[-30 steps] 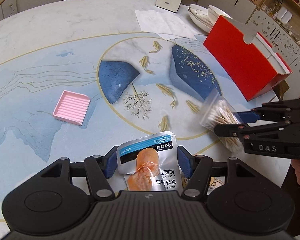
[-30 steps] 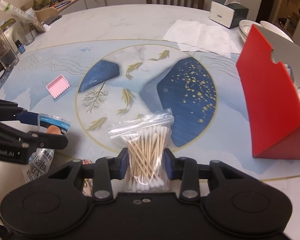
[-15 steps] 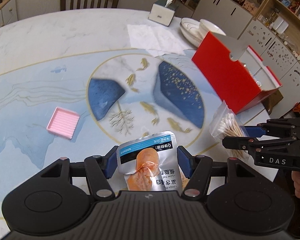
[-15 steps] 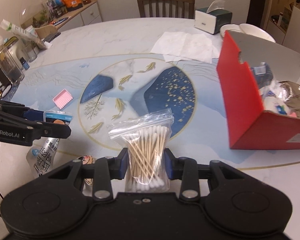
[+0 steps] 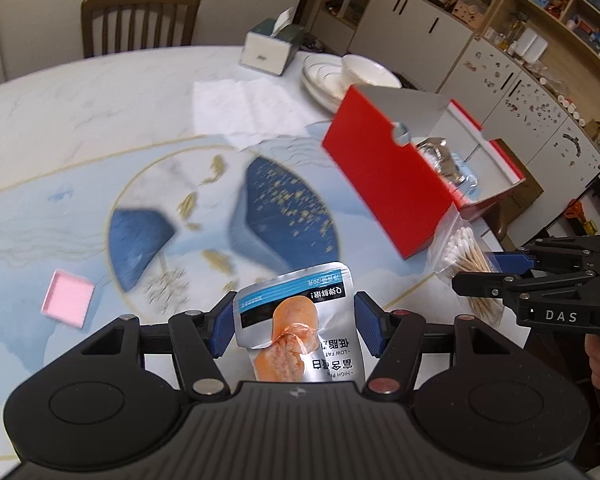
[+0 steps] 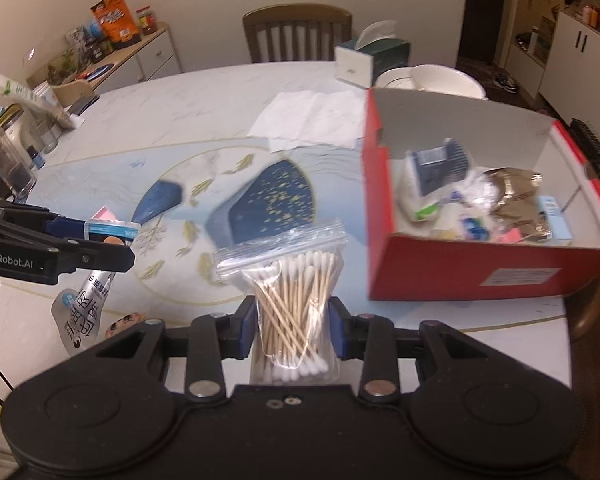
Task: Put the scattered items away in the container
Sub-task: 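Carry the snack pouch and cotton-swab bag with both grippers over the red box, then lower the pouch and swab bag into the box and open both grippers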
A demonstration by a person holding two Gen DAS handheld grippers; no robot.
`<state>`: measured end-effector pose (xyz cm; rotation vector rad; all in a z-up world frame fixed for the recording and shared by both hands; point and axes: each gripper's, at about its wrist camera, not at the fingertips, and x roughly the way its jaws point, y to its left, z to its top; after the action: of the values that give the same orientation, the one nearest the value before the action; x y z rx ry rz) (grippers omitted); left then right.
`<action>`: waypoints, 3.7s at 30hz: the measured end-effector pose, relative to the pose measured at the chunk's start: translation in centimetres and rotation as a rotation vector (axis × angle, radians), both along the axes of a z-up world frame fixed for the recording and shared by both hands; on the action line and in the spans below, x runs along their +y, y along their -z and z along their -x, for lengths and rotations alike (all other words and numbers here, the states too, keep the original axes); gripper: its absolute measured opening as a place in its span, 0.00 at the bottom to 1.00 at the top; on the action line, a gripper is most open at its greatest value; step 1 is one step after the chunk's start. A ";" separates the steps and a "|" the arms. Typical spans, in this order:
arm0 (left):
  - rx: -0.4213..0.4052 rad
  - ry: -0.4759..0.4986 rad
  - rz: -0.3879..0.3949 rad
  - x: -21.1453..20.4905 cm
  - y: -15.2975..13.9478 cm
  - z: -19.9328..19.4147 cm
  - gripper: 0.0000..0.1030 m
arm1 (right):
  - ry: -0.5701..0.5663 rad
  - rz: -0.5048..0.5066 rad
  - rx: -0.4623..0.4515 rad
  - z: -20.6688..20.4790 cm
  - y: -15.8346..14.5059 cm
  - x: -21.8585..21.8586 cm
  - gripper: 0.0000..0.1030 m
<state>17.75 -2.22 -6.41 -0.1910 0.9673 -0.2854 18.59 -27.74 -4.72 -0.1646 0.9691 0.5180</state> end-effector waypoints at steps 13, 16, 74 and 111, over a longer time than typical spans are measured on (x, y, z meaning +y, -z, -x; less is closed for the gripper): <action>-0.077 0.079 -0.008 -7.3 -2.9 -4.4 0.59 | 0.077 -0.006 -0.051 -3.8 -2.0 -6.9 0.34; -0.094 0.094 -0.012 -9.0 -3.6 -5.6 0.59 | 0.093 -0.002 -0.069 -4.9 -2.3 -8.3 0.34; -0.079 0.183 -0.192 -26.2 2.5 -24.1 0.59 | 0.090 0.120 -0.067 -21.9 4.5 -14.7 0.34; -0.034 0.183 -0.207 -25.3 3.7 -24.2 0.74 | 0.039 0.095 -0.056 -21.9 4.7 -15.3 0.61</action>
<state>41.95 -27.55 -10.09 0.0916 0.9756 -0.3532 40.47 -43.08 -9.47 -0.2438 0.9405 0.4292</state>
